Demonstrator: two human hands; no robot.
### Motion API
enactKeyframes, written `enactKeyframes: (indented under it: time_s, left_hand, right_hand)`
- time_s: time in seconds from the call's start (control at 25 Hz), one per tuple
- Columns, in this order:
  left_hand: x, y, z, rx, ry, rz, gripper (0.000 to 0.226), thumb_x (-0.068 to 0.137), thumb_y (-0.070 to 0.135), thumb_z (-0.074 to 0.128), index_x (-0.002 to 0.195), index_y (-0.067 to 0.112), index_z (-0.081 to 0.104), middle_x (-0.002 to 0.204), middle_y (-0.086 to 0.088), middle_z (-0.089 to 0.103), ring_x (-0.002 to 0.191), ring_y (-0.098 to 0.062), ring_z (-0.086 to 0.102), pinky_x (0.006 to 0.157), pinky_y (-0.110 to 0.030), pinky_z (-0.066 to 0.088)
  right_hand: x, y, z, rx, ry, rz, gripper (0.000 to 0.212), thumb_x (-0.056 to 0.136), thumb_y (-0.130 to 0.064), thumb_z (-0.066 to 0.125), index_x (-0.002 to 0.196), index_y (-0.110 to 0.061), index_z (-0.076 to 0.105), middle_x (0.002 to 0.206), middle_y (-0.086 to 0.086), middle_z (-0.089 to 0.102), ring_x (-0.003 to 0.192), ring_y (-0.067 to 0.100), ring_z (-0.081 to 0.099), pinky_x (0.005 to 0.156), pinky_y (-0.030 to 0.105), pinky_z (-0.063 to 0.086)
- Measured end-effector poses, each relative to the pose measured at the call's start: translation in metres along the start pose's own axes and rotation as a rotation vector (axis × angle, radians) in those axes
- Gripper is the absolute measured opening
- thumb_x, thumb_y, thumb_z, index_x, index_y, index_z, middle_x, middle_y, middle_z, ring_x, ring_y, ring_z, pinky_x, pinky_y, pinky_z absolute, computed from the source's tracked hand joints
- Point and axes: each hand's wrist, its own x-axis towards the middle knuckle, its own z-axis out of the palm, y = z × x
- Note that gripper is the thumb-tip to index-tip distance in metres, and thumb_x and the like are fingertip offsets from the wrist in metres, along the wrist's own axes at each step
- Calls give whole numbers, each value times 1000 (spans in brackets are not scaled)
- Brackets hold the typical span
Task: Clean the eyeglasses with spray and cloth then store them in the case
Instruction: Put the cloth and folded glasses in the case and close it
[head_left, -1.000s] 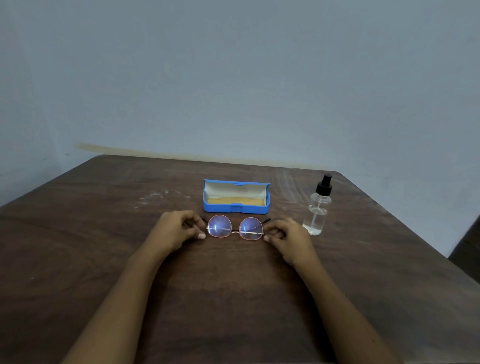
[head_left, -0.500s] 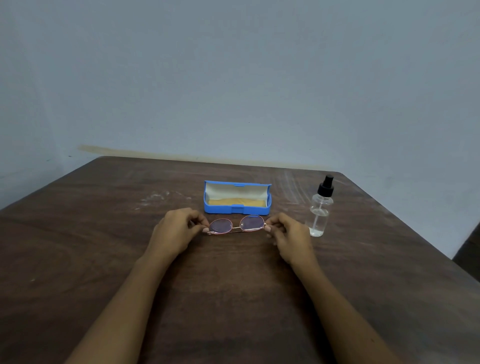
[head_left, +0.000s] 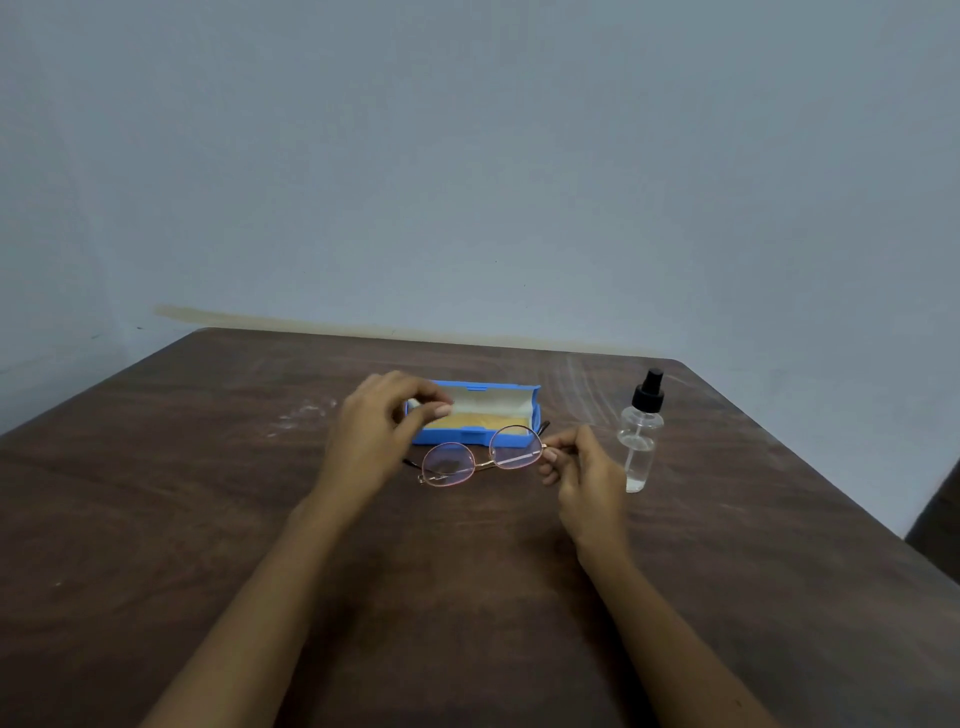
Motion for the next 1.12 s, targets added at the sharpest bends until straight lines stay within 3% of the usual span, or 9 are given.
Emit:
enactKeyframes:
  time_s: [0.08,0.16,0.28,0.4,0.68,0.88,1.12]
  left_hand:
    - [13,28,9,57,-172,124,7,80,29,65,82,27,71,84,10,61,79,-5,44,71,-20,37]
    - [26,54,20,211,-315,252,13,82,34,61,88,29,71,93,6,59,90,-10,43,76,-27,35]
    - [39,79,34,488,-412,407,18,85,36,55,95,30,69,107,8,56,100,-12,40,73,-23,22]
    - [43,88,39,598,-445,436,18,85,33,55,96,29,68,113,9,55,105,-12,39,74,-23,19]
    - [44,88,39,739,-473,489,18,86,32,53,94,26,68,115,10,59,109,-14,41,74,-26,20]
    - [49,88,38,754,-427,523,18,87,28,50,91,22,66,110,7,61,104,-15,43,73,-27,21]
    - [54,82,36,757,-420,511,21,88,30,46,92,18,63,109,5,59,104,-16,44,74,-27,23]
  right_hand:
    - [1,-1,1,1,21,-40,40,82,19,40,70,-18,48,66,1,56,52,4,52,51,9,41]
    - [2,-1,2,-7,44,-66,36,81,20,38,76,-13,51,69,-1,58,55,5,54,54,11,43]
    - [0,-1,0,-9,80,-105,28,85,16,43,83,-9,55,73,-12,58,60,-5,57,56,11,46]
    - [1,-2,0,-3,116,-123,28,87,11,45,81,-15,53,69,-13,56,60,-5,56,56,14,46]
    - [3,0,4,62,146,-112,20,88,10,47,86,-7,57,70,-11,60,61,7,60,62,26,53]
    - [2,-5,3,159,156,-136,22,87,7,51,85,-14,57,75,-15,63,69,-6,63,65,10,50]
    - [1,-8,4,284,123,-114,27,88,2,54,84,-25,57,77,-11,65,75,-7,62,72,14,51]
